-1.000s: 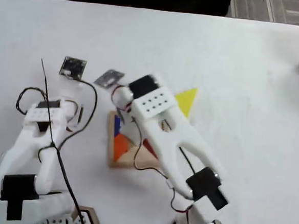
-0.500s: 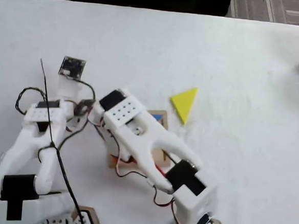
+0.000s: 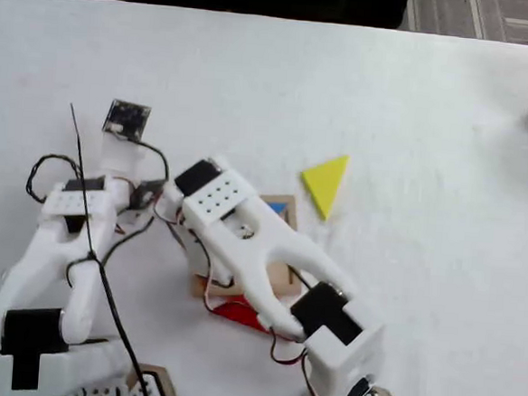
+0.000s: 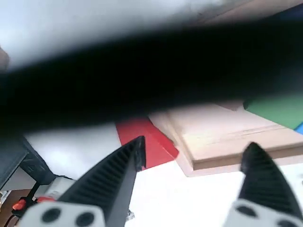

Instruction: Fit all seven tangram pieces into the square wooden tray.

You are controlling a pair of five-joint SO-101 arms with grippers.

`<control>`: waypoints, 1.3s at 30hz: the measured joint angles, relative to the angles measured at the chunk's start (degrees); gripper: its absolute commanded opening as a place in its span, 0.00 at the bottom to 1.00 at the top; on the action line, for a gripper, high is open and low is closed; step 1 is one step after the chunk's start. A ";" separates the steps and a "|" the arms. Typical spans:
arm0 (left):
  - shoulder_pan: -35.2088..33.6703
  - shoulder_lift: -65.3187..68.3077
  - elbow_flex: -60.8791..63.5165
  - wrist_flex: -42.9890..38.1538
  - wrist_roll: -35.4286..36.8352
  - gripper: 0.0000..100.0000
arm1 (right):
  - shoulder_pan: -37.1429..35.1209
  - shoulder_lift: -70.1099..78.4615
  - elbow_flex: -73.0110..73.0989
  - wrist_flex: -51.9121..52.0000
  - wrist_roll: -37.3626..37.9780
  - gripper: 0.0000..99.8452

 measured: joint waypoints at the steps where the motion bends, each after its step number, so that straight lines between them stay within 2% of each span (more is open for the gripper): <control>1: 0.00 0.00 0.00 0.00 0.00 0.03 | 0.00 0.00 -0.62 0.26 0.00 0.34; 4: 0.00 0.00 0.00 0.00 0.00 0.03 | 0.62 -0.18 -3.69 2.81 0.26 0.34; 10: -0.09 0.00 -0.09 0.00 0.00 0.03 | 9.85 -12.66 -6.51 2.90 0.35 0.31; 16: -0.18 0.00 -0.18 0.00 0.09 0.03 | 19.96 -30.15 2.73 3.16 0.35 0.01; 21: -0.18 0.00 -0.18 0.00 0.00 0.02 | 20.84 -36.31 16.88 3.08 0.35 0.10; 27: -0.18 0.00 -0.18 0.00 0.00 0.02 | 20.31 -39.47 32.18 -0.53 2.02 0.10; 32: -0.18 0.00 -0.18 0.00 0.00 0.02 | 13.63 -41.32 43.69 -5.71 5.10 0.19; 36: -0.53 0.00 -0.18 0.00 0.00 0.02 | 11.69 -42.37 49.49 -13.27 5.10 0.27; 39: -4.84 0.00 -0.18 0.00 0.53 0.02 | 8.79 -42.46 52.57 -17.67 4.04 0.29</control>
